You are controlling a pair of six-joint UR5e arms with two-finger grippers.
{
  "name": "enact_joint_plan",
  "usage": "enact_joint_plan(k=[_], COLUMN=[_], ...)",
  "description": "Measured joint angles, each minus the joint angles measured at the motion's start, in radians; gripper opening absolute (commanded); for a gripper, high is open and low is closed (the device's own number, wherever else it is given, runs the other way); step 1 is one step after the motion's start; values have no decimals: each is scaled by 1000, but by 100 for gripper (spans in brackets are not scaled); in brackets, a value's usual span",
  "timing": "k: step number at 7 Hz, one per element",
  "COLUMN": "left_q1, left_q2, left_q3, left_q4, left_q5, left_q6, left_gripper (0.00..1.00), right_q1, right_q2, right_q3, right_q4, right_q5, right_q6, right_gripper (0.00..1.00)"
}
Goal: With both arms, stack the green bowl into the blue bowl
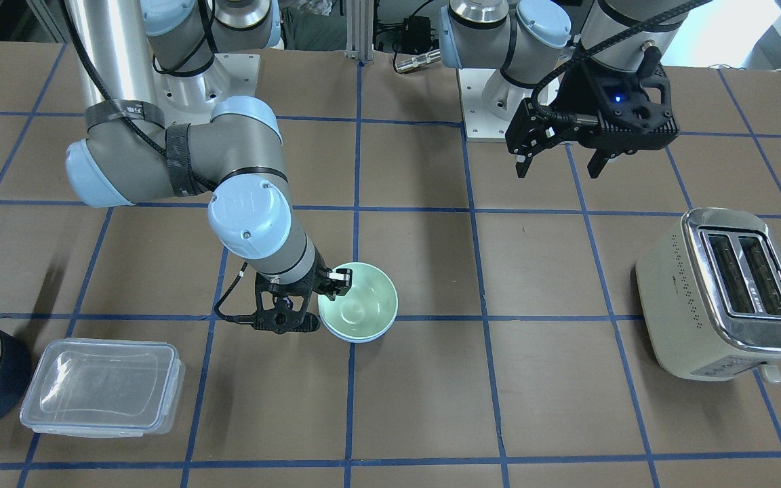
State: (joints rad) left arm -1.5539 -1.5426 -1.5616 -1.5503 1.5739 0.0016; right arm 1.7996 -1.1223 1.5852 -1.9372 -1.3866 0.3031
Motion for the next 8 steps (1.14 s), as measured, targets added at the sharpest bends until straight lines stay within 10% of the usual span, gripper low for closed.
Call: enact_joint_plan(k=[8], left_q1=[0], left_q2=[-1], left_q3=[0], left_q4=[1], left_q5=[0], left_q6=[-1], left_gripper=[100], right_q1=[-75], right_q2=[-316], right_q3=[-130], right_q4=[307], right_q5=[-61], right_q6=[-143], right_gripper=[100])
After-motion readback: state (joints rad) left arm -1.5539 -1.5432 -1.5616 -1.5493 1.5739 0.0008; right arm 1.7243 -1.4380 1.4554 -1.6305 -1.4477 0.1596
